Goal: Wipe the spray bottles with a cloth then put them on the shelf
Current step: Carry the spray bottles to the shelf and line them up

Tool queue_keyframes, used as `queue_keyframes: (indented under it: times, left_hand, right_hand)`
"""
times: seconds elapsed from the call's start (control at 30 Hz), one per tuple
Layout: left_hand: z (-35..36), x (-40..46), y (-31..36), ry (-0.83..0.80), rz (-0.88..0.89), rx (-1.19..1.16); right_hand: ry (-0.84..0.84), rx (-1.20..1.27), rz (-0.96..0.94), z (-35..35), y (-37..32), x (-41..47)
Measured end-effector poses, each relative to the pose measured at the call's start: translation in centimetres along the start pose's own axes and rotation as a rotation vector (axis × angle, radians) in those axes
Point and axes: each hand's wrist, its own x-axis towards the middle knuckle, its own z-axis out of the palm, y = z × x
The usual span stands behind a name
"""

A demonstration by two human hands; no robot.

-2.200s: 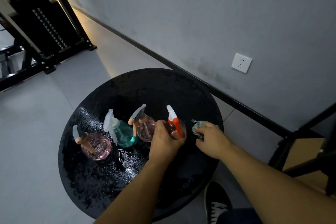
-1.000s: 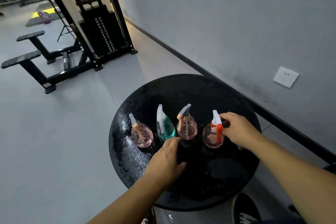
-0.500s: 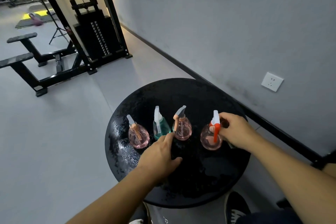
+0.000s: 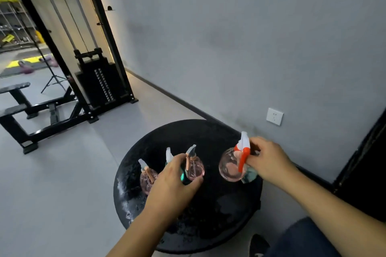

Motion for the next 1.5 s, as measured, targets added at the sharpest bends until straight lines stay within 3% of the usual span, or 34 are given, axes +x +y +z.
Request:
queue_keyframes:
  times: [0.33,0.57,1.03,1.5]
  left_hand:
    - [-1.5,-3.8,7.4,0.016,0.087,-0.062]
    - [0.2,-6.1,14.8,-0.018,0.213,-0.051]
    - [10.5,-8.2,26.9,-0.284,0.423,-0.096]
    - [21.0,-9.1,36.5,-0.417,0.616,-0.069]
  right_hand:
    - [0.136,0.018,-0.031,-9.6,-2.3,-9.6]
    - [0.281,0.029,0.030,-16.0,0.1,-17.3]
    - [0.508,-0.022,0.221,-27.8,8.9,-27.7]
    - [0.645,-0.069,0.371,-35.5,16.6,-32.0]
